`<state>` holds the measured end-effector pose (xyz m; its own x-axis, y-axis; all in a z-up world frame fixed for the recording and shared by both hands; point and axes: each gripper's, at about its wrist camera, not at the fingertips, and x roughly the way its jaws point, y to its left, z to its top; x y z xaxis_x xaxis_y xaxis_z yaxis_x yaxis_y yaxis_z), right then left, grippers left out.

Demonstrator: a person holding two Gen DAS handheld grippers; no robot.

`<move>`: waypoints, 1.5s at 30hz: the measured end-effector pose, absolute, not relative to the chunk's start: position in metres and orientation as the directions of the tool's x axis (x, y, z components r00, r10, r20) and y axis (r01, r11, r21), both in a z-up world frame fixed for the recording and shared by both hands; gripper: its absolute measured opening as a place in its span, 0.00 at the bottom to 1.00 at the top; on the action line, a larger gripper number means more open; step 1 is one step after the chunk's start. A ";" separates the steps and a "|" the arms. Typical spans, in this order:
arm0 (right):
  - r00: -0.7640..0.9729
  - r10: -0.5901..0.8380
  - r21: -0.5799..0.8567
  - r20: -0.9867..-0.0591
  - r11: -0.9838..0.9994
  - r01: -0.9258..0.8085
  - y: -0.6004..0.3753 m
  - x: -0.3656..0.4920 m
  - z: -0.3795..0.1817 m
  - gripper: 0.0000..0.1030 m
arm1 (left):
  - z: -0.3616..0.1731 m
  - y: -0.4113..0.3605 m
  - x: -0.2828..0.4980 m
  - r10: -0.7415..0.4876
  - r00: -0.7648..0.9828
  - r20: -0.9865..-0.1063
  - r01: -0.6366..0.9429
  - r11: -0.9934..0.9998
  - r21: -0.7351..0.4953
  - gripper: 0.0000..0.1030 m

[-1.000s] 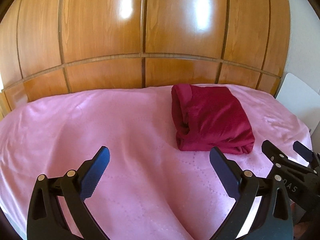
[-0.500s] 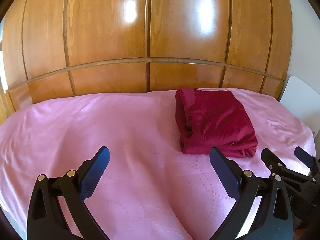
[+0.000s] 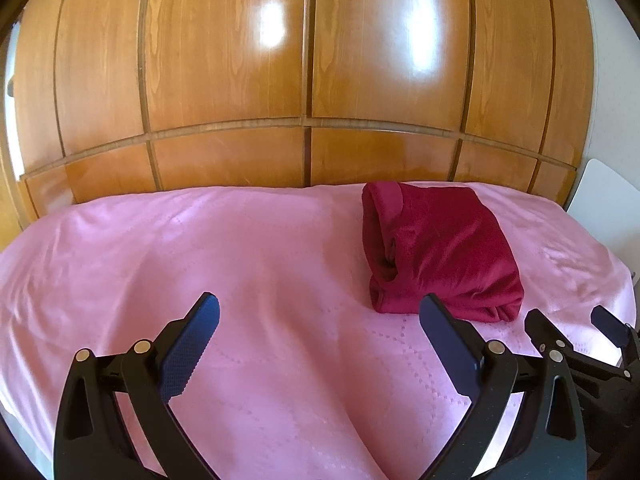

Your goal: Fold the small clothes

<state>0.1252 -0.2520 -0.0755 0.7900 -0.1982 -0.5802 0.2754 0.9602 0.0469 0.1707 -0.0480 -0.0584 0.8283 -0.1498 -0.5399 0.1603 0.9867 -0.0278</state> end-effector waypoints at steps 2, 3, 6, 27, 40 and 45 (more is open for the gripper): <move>0.789 -0.195 0.047 -0.583 0.961 0.272 -0.252 0.126 -0.076 0.97 | -0.058 -0.048 0.171 -0.148 0.829 -0.539 0.160 0.987 -0.025 0.96; 0.787 -0.194 0.048 -0.585 0.961 0.272 -0.253 0.126 -0.077 0.97 | -0.058 -0.048 0.170 -0.147 0.829 -0.540 0.158 0.987 -0.025 0.96; 0.788 -0.189 0.053 -0.586 0.961 0.270 -0.253 0.126 -0.077 0.97 | -0.058 -0.048 0.170 -0.144 0.830 -0.539 0.155 0.988 -0.024 0.96; 0.795 -0.182 0.061 -0.579 0.962 0.264 -0.251 0.125 -0.076 0.97 | -0.050 -0.049 0.159 -0.140 0.848 -0.511 0.160 0.987 -0.005 0.96; 0.787 -0.180 0.051 -0.591 0.965 0.259 -0.248 0.130 -0.080 0.97 | -0.050 -0.049 0.160 -0.145 0.841 -0.522 0.161 0.987 -0.014 0.96; 0.787 -0.176 0.050 -0.591 0.966 0.253 -0.251 0.133 -0.081 0.97 | -0.058 -0.049 0.170 -0.144 0.820 -0.554 0.167 0.986 -0.009 0.96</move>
<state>0.1327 -0.2510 -0.0805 0.7871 -0.1755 -0.5914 0.2531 0.9661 0.0502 0.1702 -0.0493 -0.0584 0.8201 -0.1438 -0.5539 0.1669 0.9859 -0.0088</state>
